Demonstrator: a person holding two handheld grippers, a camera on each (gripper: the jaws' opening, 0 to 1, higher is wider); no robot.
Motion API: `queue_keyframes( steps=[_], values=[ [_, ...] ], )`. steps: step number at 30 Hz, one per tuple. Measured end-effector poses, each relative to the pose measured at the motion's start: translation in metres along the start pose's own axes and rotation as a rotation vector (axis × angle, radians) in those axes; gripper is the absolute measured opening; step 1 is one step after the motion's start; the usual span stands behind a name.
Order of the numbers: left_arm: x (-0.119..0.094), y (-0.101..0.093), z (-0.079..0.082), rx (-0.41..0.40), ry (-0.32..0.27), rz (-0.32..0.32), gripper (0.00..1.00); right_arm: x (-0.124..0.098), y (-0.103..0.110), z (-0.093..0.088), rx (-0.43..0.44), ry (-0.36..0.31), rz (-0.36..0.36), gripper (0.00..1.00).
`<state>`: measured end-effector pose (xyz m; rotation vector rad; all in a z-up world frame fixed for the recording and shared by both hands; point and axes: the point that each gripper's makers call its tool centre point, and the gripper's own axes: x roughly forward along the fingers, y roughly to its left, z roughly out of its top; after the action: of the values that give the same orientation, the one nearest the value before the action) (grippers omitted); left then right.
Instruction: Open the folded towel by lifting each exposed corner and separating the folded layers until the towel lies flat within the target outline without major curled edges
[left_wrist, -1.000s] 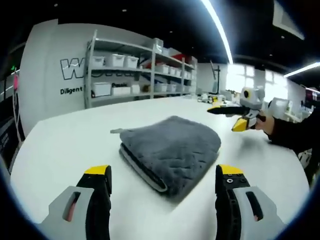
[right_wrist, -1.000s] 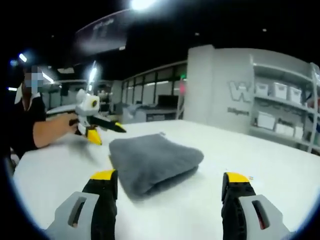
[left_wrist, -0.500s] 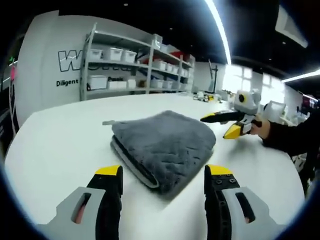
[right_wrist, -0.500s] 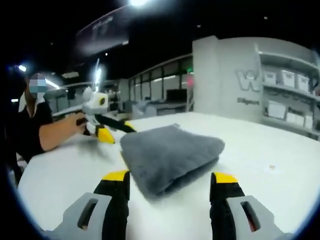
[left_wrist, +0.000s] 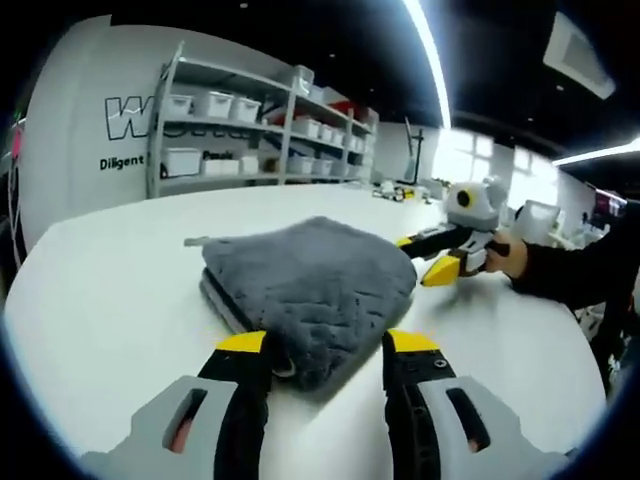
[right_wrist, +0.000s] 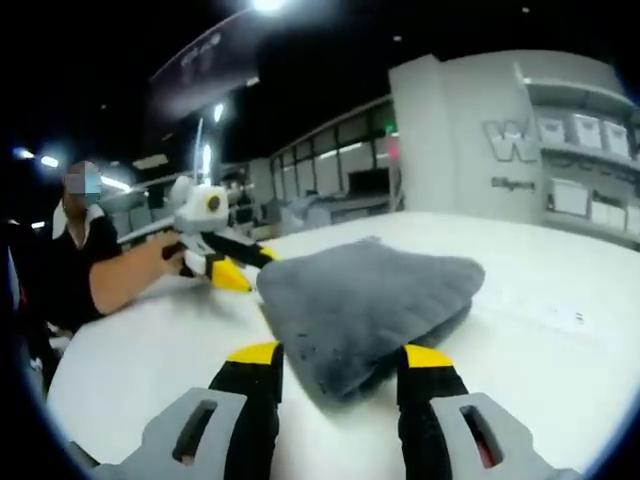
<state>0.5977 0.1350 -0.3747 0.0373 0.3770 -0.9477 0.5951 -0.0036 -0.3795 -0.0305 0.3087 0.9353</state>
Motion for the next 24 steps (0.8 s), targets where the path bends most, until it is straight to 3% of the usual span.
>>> queue_keyframes(
  steps=[8,13,15,24],
  values=[
    [-0.001,-0.004,-0.002,-0.007,0.0,-0.004,0.25,-0.007,-0.005,0.004,-0.005,-0.016,-0.003,0.18],
    [0.003,-0.014,-0.006,0.02,0.008,-0.023,0.18,-0.007,0.001,0.001,0.011,-0.022,0.027,0.23],
    [0.003,-0.013,-0.007,0.034,0.013,-0.026,0.15,-0.008,0.0,0.0,-0.018,-0.017,0.019,0.11],
    [0.003,-0.019,-0.007,-0.008,0.018,-0.041,0.09,-0.014,0.01,-0.003,-0.018,-0.017,0.038,0.08]
  ],
)
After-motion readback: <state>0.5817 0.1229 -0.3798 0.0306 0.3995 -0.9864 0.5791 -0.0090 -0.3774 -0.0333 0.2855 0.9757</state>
